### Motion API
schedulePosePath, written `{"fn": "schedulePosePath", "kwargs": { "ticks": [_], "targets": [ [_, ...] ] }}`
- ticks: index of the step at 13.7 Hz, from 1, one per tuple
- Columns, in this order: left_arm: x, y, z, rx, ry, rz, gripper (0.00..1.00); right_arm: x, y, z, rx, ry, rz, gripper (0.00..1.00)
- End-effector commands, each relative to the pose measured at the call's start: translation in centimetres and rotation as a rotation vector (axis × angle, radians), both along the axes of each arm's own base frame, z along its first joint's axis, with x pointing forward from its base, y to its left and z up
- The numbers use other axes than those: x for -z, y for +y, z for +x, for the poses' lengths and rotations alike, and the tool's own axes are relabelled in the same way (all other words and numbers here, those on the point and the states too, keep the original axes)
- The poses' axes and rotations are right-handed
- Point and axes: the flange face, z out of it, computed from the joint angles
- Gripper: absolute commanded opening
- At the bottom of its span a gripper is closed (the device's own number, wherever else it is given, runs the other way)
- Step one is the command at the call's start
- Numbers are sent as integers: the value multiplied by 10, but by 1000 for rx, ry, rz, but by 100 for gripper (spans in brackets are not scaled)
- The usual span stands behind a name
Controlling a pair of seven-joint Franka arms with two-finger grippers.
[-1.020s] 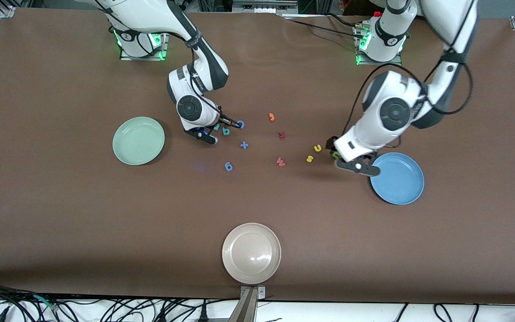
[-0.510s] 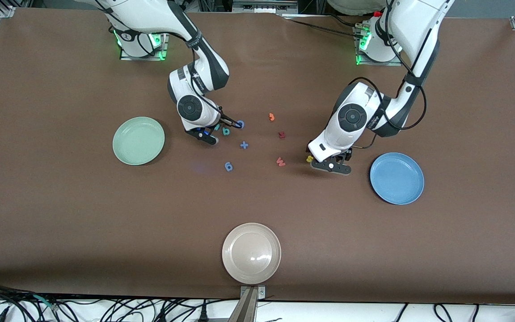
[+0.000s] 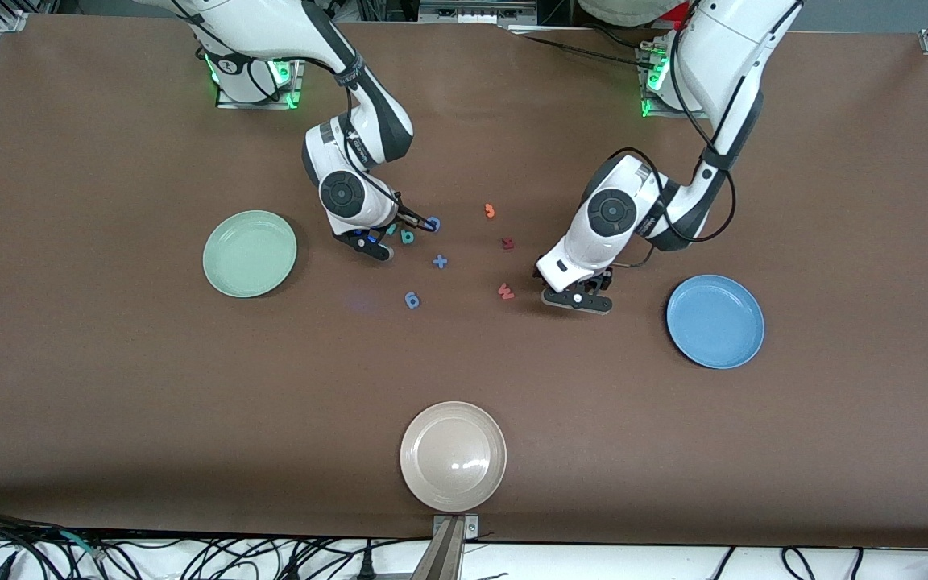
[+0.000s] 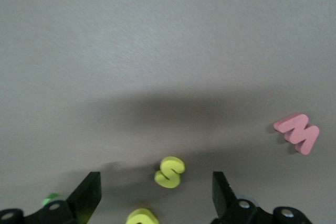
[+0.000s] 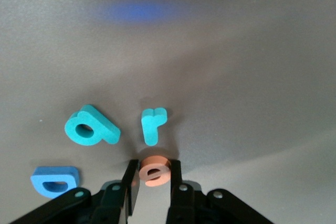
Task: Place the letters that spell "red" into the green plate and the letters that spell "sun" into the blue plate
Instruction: 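Grasp the orange e with the right gripper while the left gripper reaches yellow s, then carry the e to the green plate while the left gripper carries s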
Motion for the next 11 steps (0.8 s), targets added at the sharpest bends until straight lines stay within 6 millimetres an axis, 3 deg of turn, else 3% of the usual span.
{"fn": "schedulePosePath", "kwargs": {
  "ticks": [1,3,6,11],
  "targets": [
    [6,-4,-1,-2,-13,18,87,-28,-1,8,28,23,-4,8],
    [13,-5,-3,7,-6,25,65,-58,-18,24,35,61,-16,8],
    [19,-1,-3,49,-18,57,54,-98,-52,50,32,92,-19,8],
    [6,-2,1,-27,-29,57,14,-130,-164,86,-68,132,42,8]
  ]
}}
